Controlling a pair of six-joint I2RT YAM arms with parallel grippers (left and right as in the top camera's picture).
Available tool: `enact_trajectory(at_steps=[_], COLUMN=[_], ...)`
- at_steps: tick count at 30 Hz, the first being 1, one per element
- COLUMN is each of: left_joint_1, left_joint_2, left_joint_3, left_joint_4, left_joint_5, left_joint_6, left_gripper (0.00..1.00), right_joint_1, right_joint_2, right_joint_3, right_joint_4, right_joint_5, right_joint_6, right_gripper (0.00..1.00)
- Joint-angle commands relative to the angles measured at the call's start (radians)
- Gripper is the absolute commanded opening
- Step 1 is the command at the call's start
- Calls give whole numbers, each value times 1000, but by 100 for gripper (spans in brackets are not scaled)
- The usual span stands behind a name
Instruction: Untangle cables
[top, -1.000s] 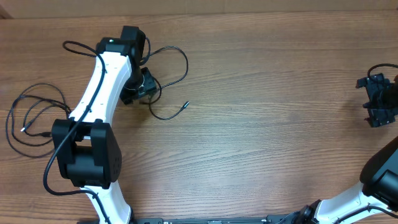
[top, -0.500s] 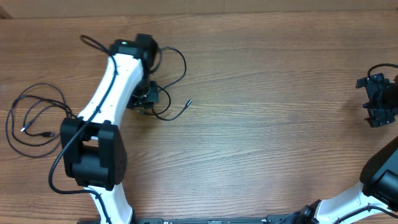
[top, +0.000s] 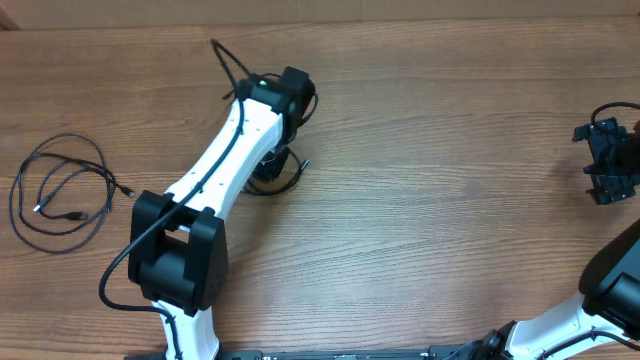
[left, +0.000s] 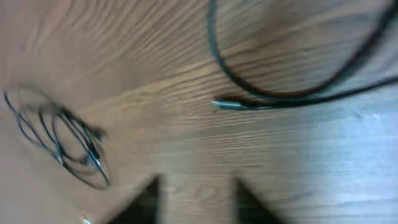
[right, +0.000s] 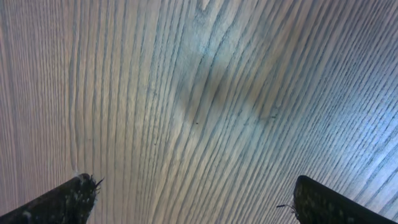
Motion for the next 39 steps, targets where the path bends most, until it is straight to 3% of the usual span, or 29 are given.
enact_trajectory(at_steps=[1,2,4,7,8,9,12,15,18,21,25,32,37,39], left_joint_1=[-61,-77,-105,-155,-169,-179,-195,-185,-150,-103,-55,31,108,131], left_joint_2=[-7,-7,-7,-7,-7,-7,-7,-7,-7,-7,-7,-7,-7,-7], left_joint_3=[44,56,65,65,65,65,65,65,65,65,64,64,64,64], left_joint_4=[-1,-6,-19,13,22,29,53,95,102,106,85,145,273,303], left_joint_5=[200,320,472,535,583,608,570,385,286,338,383,367,451,433], left_joint_6=[271,343,455,474,473,473,460,254,120,8,-3,-175,-209,-230], left_gripper=[35,51,73,81,94,100,100,98,97,89,66,76,62,61], right_joint_1=[0,0,0,0,0,0,0,0,0,0,0,0,0,0], right_joint_2=[-8,-8,-8,-8,-8,-8,-8,-8,-8,-8,-8,-8,-8,-8], right_joint_3=[-4,-4,-4,-4,-4,-4,-4,-4,-4,-4,-4,-4,-4,-4], right_joint_4=[2,2,2,2,2,2,2,2,2,2,2,2,2,2], right_joint_5=[6,6,6,6,6,6,6,6,6,6,6,6,6,6], right_joint_6=[3,3,3,3,3,3,3,3,3,3,3,3,3,3], right_gripper=[100,100,100,100,100,100,100,100,100,100,100,100,100,100])
